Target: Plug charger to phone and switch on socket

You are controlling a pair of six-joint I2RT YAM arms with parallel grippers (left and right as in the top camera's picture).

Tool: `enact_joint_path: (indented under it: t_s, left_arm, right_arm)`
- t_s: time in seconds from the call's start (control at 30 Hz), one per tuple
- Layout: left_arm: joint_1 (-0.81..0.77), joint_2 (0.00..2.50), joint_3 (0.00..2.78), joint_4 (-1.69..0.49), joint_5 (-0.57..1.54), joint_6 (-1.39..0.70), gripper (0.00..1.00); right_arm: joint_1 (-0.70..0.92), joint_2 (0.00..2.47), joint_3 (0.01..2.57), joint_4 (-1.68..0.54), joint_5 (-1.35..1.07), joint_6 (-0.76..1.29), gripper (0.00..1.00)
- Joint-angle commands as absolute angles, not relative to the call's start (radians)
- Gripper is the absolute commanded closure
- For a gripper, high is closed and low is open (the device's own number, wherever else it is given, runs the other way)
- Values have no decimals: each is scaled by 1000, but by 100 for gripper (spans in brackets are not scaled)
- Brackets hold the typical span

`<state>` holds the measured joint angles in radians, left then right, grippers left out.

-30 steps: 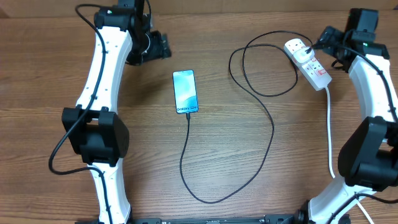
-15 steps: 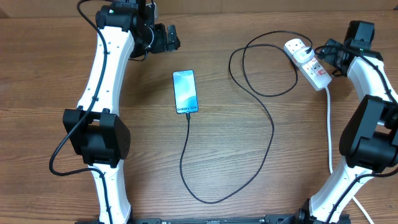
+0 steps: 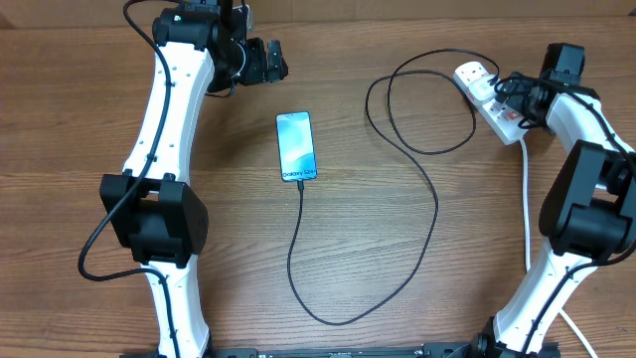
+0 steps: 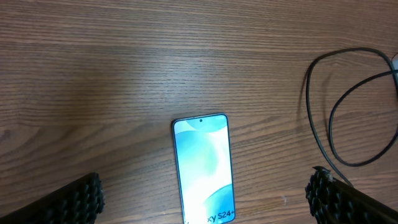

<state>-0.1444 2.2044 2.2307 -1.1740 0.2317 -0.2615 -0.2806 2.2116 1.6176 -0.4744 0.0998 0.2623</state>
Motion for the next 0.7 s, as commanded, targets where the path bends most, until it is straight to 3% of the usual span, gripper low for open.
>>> enact_joint_path:
  t_s: [0.0, 0.67]
  left_arm:
    - [-151, 2170, 2246, -1172, 244, -247, 0]
    - [-151, 2170, 2246, -1172, 244, -247, 0]
  right_arm:
    - [-281, 2230, 1636, -466, 72, 284, 0]
    - [-281, 2279, 1636, -542, -7, 280, 0]
